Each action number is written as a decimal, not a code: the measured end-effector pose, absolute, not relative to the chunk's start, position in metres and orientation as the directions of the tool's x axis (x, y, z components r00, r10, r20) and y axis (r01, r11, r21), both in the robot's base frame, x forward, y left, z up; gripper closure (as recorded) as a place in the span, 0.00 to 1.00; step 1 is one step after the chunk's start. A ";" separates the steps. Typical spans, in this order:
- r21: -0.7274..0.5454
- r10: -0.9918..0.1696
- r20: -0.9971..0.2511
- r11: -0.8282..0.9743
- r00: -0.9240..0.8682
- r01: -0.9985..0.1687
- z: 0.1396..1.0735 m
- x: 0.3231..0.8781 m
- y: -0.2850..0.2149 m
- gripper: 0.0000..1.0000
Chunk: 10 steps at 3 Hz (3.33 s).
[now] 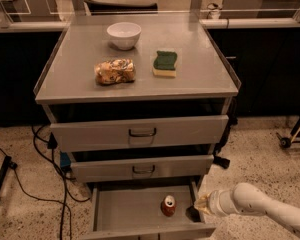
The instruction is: Pick coke can from bottom drawer and place on counter
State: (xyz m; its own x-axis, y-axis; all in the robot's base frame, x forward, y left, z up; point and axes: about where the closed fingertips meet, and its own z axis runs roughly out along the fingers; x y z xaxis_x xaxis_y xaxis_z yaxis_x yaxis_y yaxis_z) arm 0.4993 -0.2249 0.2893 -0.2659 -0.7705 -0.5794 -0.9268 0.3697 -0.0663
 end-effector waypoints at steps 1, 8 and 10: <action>-0.053 -0.756 -0.604 0.354 -0.252 -0.934 0.270 0.504 -0.214 0.84; -0.015 -0.710 -0.673 0.295 -0.209 -0.955 0.210 0.543 -0.152 0.32; 0.018 -0.700 -0.678 0.287 -0.222 -0.958 0.191 0.543 -0.143 0.29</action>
Offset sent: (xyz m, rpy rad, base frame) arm 0.0138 0.0302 -0.0466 0.0771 0.0082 0.0559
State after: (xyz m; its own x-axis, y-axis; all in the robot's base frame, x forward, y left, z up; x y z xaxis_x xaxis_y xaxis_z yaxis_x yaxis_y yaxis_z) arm 0.5425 -0.1431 0.1911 -0.2222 -0.7004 -0.6783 -0.9579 0.2867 0.0178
